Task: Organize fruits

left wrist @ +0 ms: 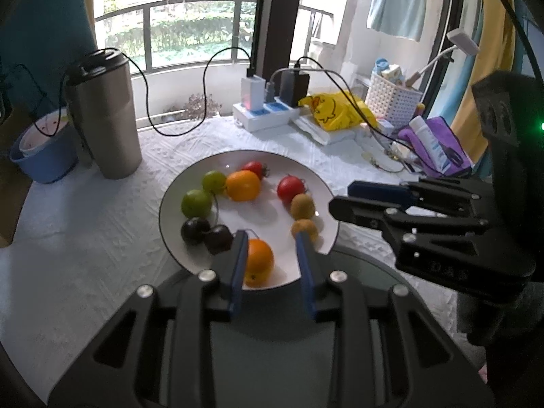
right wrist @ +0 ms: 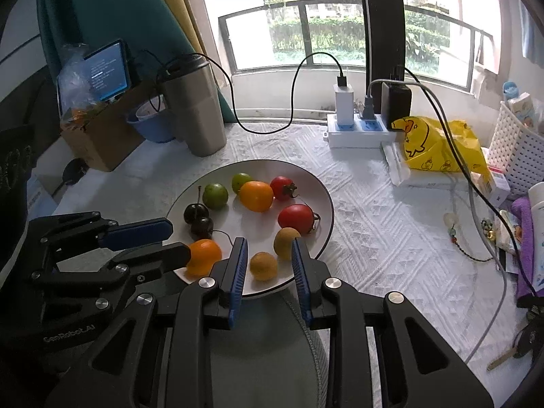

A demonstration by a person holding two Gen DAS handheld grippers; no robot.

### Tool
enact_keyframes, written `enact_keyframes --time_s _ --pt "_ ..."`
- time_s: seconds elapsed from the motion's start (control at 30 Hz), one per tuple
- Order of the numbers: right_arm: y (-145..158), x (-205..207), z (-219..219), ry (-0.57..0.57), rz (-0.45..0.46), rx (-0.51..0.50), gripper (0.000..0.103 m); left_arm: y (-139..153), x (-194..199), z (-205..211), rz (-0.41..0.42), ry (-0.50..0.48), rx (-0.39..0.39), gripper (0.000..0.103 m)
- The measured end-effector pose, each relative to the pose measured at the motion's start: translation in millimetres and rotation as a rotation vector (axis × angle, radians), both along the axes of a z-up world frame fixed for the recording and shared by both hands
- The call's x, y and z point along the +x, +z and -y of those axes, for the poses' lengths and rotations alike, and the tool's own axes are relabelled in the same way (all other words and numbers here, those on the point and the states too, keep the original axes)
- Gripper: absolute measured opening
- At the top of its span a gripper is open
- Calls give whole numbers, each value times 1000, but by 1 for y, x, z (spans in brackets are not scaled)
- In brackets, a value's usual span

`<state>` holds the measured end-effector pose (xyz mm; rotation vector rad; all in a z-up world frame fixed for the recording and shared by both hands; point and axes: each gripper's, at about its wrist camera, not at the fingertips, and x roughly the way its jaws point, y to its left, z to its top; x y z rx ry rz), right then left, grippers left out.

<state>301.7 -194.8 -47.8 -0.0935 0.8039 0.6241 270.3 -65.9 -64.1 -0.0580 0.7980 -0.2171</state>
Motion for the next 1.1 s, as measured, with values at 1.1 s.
enact_keyframes --time_s 1.1 --pt "54 -90 -11 2 139 -19 28 54 -87 -15 169 14 -27 34"
